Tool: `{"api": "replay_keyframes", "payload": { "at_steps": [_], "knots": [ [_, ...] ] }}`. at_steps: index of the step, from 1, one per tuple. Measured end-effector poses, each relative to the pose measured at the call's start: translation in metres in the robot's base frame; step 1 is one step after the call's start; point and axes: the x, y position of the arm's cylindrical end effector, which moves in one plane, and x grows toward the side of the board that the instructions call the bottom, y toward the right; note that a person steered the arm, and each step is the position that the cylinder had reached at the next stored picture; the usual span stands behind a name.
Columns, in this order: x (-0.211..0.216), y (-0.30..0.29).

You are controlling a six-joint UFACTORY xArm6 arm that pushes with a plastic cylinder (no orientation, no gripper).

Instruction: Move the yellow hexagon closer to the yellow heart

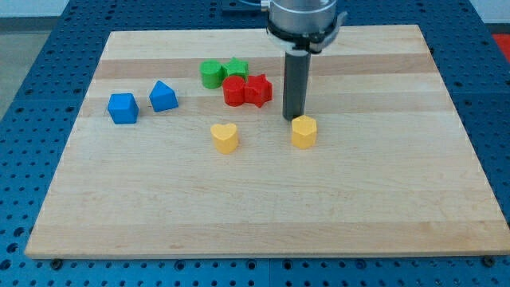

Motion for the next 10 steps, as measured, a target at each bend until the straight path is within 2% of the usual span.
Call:
{"api": "replay_keyframes", "payload": {
  "at_steps": [1, 3, 5, 6, 7, 10],
  "knots": [
    [-0.045, 0.017],
    [0.04, 0.035],
    [0.047, 0.049],
    [0.069, 0.049],
    [0.075, 0.049],
    [0.042, -0.021]
  ]
}}
